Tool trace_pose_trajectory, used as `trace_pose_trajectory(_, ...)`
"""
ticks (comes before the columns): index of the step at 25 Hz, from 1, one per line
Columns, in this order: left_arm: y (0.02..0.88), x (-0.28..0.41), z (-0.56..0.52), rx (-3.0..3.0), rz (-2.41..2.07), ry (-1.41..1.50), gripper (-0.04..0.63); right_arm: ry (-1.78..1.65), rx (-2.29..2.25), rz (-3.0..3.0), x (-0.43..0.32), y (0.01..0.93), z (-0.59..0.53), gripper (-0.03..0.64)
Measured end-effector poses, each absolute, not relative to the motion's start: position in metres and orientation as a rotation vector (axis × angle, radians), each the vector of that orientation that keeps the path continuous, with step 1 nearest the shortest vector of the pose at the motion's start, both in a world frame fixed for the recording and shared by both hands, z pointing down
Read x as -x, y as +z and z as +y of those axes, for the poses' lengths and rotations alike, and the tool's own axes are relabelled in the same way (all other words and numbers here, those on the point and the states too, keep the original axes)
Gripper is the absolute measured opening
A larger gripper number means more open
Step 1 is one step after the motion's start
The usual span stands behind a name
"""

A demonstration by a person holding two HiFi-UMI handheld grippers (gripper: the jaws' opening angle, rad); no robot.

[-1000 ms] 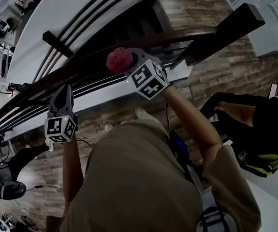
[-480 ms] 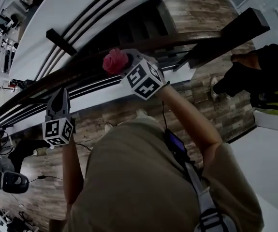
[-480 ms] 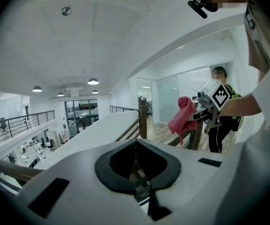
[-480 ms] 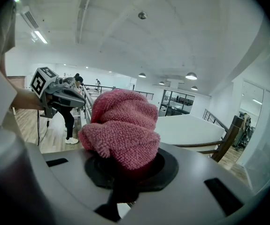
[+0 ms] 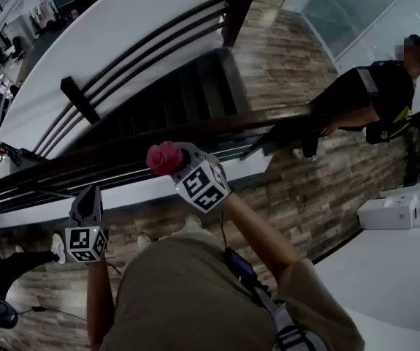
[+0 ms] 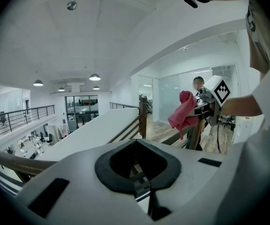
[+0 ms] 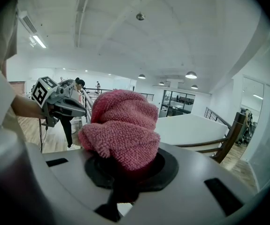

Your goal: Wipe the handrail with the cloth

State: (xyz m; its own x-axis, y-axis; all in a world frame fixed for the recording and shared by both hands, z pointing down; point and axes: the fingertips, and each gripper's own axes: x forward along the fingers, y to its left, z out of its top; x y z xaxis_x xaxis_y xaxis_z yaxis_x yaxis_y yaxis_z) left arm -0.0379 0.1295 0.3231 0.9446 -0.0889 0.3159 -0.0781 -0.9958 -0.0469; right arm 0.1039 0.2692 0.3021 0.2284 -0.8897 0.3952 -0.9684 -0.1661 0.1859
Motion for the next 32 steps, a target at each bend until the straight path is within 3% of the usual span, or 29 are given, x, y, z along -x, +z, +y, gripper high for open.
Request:
trace_pose_trajectory(9,0.333,0.077,0.089,3.092,0.033,-0.48,0.018,0.426,-2.102,-1.664,-0.062,0.32,0.247,0.057)
trace_pose_trajectory(32,0.333,0.14,0.016,3.124,0.054,-0.401,0.018,0.379,-1.974,-1.654,-0.013,0.31,0.155,0.057)
